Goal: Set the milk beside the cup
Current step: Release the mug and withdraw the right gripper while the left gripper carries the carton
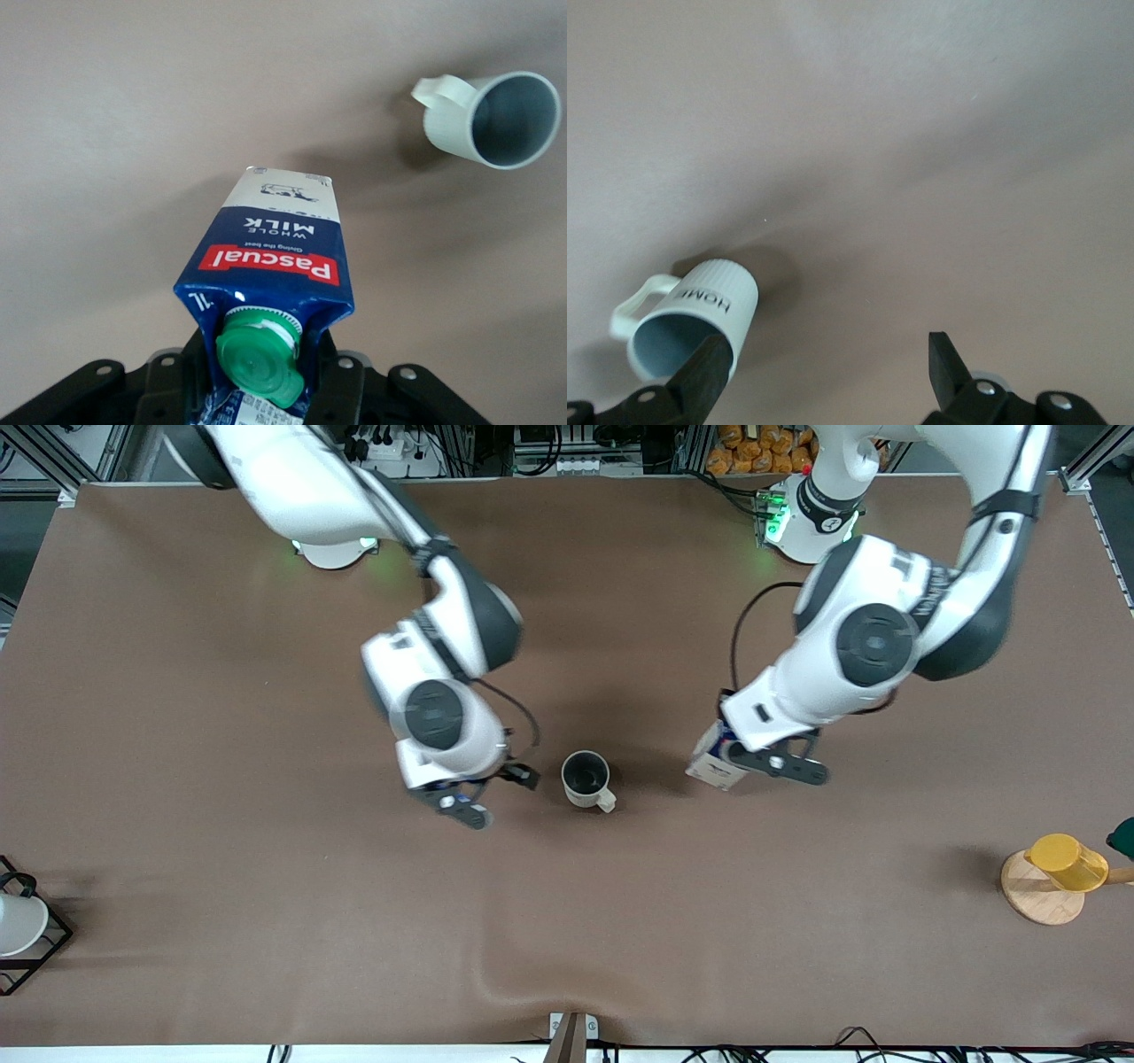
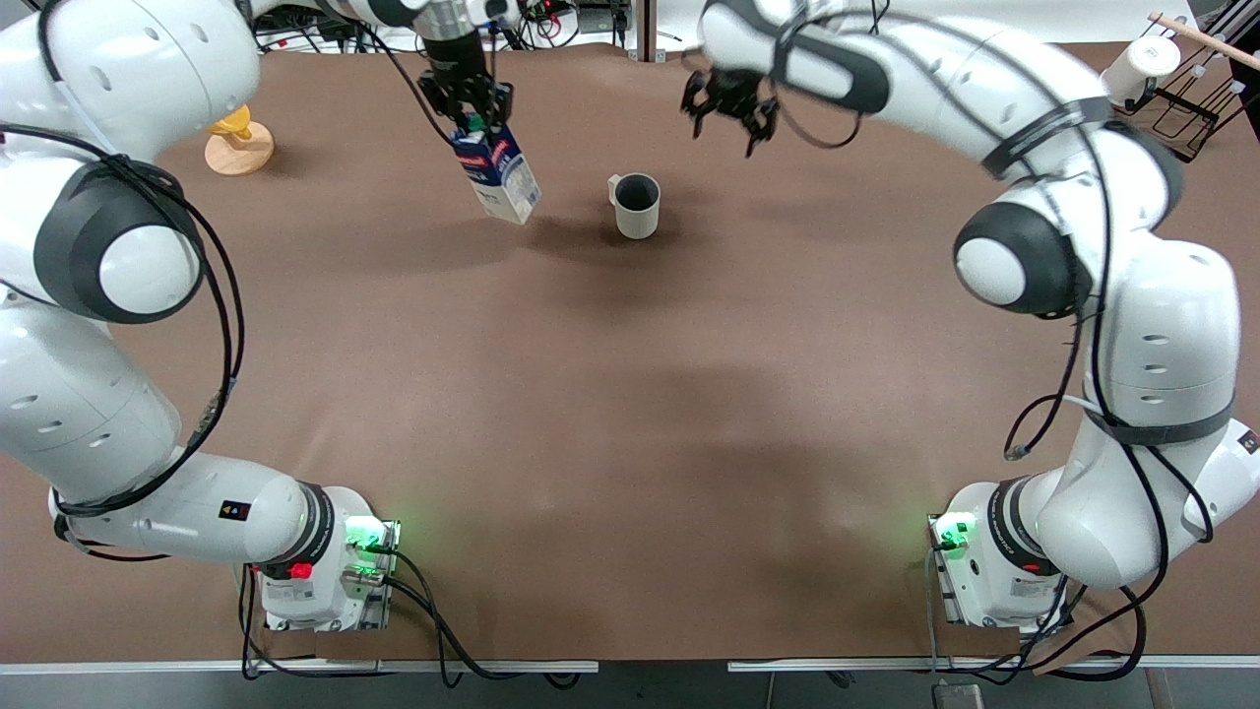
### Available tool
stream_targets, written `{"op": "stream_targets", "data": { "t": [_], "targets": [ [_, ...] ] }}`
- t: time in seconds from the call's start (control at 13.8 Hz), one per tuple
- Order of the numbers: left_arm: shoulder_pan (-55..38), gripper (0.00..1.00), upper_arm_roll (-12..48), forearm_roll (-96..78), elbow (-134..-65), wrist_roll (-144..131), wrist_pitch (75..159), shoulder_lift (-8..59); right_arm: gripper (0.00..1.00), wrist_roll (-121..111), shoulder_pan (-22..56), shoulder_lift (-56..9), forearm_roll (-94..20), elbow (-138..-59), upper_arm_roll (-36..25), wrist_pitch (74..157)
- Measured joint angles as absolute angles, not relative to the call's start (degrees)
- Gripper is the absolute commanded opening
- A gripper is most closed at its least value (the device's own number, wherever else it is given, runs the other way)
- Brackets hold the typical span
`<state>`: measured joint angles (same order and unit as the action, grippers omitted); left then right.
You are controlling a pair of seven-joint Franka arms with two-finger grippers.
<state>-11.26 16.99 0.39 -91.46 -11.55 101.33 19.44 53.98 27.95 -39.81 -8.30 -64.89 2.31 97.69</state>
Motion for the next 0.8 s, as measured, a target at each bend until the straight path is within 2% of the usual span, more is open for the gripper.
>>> {"op": "stream_targets", "data": {
  "t": [0.29, 0.8],
  "targets": [
    [-18.1, 0.46, 17.1, 0.4, -91.5, -18.3, 101.3, 20.9, 1.0, 40.6, 19.3, -33.2, -9.5, -64.6, 2.3, 87.0],
    [-25.3, 0.46, 17.0, 0.7, -91.6, -22.2, 101.5, 25.0, 1.0, 19.3, 6.2, -27.1, -6.2, -64.7, 1.5, 79.8]
  ]
}}
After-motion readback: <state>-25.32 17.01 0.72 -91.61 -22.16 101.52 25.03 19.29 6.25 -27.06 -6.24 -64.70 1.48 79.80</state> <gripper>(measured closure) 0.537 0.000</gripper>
